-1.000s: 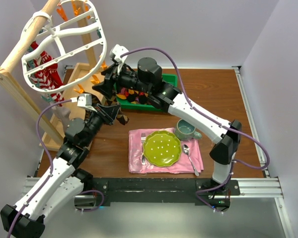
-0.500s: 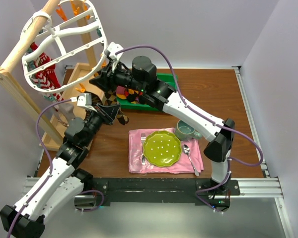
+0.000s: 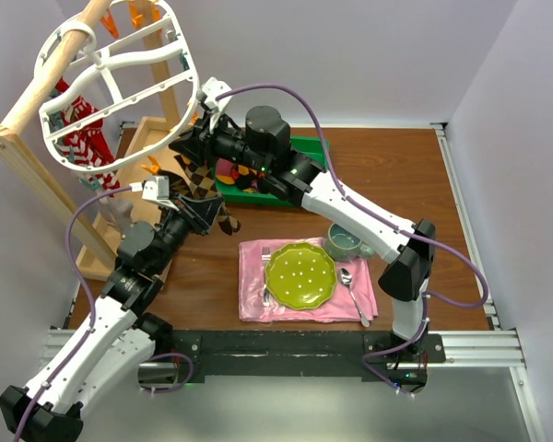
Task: Remove the socks clipped to the hanger
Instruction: Remove the sock from the hanger.
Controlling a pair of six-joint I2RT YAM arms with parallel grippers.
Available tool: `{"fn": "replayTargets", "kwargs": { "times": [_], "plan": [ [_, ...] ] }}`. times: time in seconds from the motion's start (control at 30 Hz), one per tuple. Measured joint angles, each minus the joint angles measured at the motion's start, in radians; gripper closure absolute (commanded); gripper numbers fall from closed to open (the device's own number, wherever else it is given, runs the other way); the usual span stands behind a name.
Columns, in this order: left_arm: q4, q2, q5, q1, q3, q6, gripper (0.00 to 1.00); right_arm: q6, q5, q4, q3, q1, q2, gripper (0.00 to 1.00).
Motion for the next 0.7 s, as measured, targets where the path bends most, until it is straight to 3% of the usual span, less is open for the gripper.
{"fn": "replayTargets", "kwargs": {
  "times": [0.63,0.7],
  "plan": [
    [-0.020,0.019,0.072,0.000,-0.029,0.000,1.00,0.000,0.025,0.000,-0.002,0.002,0.000,0.99],
    [-0.026,0.019,0.077,0.000,-0.033,0.000,1.00,0.000,0.025,0.000,-0.003,0.002,0.000,0.94]
  ]
}}
